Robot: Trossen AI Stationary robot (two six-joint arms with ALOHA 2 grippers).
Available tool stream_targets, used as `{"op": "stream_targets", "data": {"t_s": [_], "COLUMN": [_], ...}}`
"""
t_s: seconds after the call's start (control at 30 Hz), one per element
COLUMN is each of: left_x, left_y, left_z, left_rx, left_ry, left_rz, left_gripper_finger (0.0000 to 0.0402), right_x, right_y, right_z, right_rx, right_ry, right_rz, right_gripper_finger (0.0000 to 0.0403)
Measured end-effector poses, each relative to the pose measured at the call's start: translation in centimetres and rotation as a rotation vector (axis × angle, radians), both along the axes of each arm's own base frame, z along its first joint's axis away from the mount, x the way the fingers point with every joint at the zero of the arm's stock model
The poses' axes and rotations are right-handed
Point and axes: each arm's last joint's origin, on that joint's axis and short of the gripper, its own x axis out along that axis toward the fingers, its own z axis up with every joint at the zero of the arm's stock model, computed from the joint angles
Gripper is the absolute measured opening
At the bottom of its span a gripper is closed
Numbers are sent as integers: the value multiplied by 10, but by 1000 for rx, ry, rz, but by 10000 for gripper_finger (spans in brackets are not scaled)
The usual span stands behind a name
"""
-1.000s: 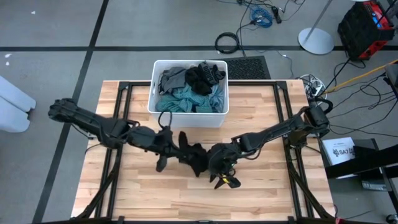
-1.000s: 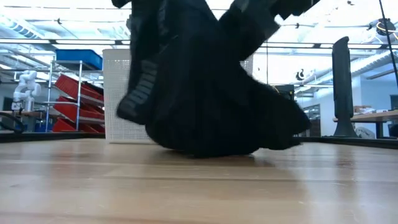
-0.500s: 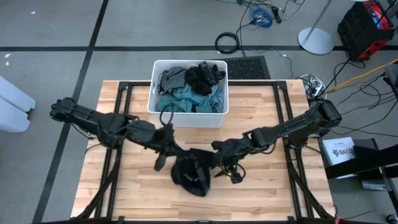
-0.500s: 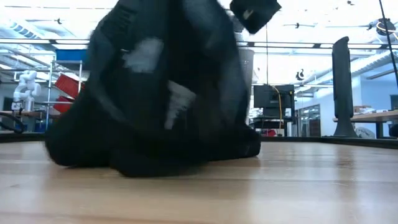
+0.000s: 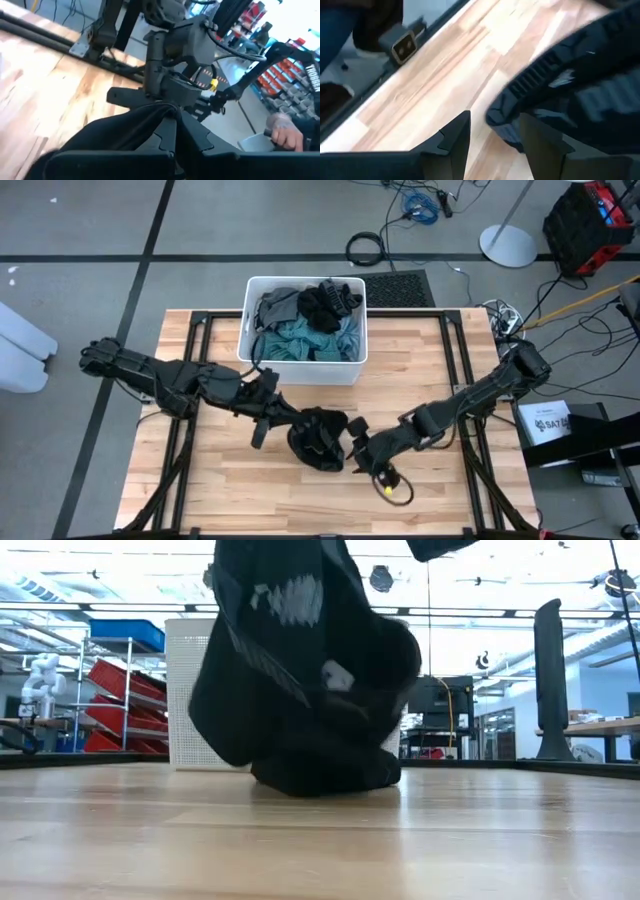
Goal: Sort clothes
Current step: Put the black underwear into the white bin
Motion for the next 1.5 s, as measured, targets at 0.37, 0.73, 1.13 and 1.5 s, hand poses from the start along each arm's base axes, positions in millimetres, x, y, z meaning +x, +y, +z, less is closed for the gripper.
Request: {"op": "stream_targets", "data": {"t_s": [0.37,0.73,1.13,1.5], "left_x": [0,-1,-1,-1], "left_y": [1,1,1,1], "left_z": [-3,-5,-5,-5], "left_rx": [7,17,20,37], "left_ry": [27,43,49,45], "left_rz": [-3,-20,-20,-25], "left_gripper_finger": [9,9,9,9], "right_x": [7,18,36,37], "right_y": [23,49,52,48], "right_z": [-51,-78,-91,-92], "right_rx": [-436,-567,-504,-534], "right_ry": [14,-96,-189,-161], "right_rz": [-75,-51,-105,-84], "right_gripper_finger": [157,157,117,4]}}
